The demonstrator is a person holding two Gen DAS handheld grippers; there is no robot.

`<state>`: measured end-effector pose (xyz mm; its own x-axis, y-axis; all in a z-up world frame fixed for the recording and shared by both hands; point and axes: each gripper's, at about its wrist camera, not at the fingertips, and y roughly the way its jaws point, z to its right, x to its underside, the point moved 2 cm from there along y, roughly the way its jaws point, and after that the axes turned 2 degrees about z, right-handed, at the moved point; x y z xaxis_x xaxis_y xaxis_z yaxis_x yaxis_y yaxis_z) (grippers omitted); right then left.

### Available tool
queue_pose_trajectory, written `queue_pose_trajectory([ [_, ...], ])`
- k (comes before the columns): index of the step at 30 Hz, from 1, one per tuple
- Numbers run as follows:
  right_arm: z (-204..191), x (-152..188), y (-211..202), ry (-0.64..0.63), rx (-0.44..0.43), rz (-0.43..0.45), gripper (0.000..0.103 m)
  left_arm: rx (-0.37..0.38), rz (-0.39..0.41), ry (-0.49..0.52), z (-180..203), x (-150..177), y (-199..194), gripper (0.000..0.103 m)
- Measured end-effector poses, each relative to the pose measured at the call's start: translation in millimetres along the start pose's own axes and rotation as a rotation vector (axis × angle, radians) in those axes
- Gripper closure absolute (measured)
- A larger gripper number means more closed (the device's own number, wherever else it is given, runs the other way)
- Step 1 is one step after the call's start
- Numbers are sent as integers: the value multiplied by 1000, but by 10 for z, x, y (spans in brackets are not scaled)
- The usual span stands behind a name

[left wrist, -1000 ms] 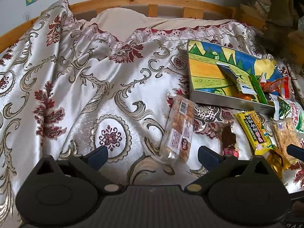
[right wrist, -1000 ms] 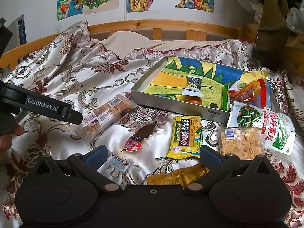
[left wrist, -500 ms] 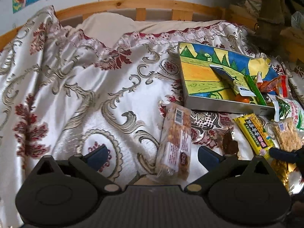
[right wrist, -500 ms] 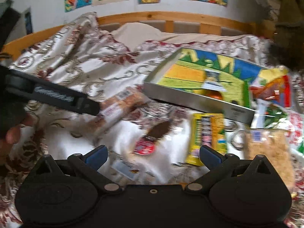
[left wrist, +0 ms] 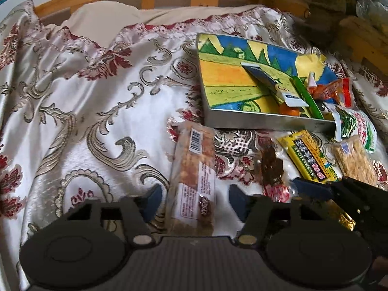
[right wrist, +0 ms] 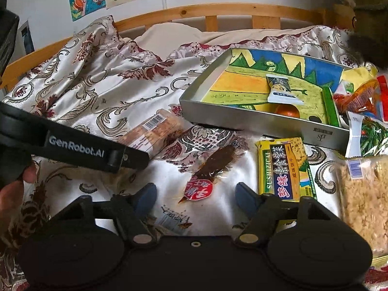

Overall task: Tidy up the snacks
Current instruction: 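Grasp the brown wafer bar with the left tool while the right tool grasps the brown stick snack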

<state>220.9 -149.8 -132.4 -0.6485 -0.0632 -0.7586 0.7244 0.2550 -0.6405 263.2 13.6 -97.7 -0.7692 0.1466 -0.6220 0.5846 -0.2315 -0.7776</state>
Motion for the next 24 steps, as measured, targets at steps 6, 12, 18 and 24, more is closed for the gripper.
queue_pose_trajectory([
  [6,-25,-2,-5,-10,11,1,43,1,-16,-33,-36,-9,17,58],
  [12,-42,-16,-20,-16,5,-20,51,-30,-34,-33,39,3,-6,60],
  [18,-32,-16,-86,-8,2,-36,53,-34,-47,-59,101,31,-58,61],
  [24,-62,-12,-201,-41,10,-46,54,-17,-63,-107,109,73,-126,61],
])
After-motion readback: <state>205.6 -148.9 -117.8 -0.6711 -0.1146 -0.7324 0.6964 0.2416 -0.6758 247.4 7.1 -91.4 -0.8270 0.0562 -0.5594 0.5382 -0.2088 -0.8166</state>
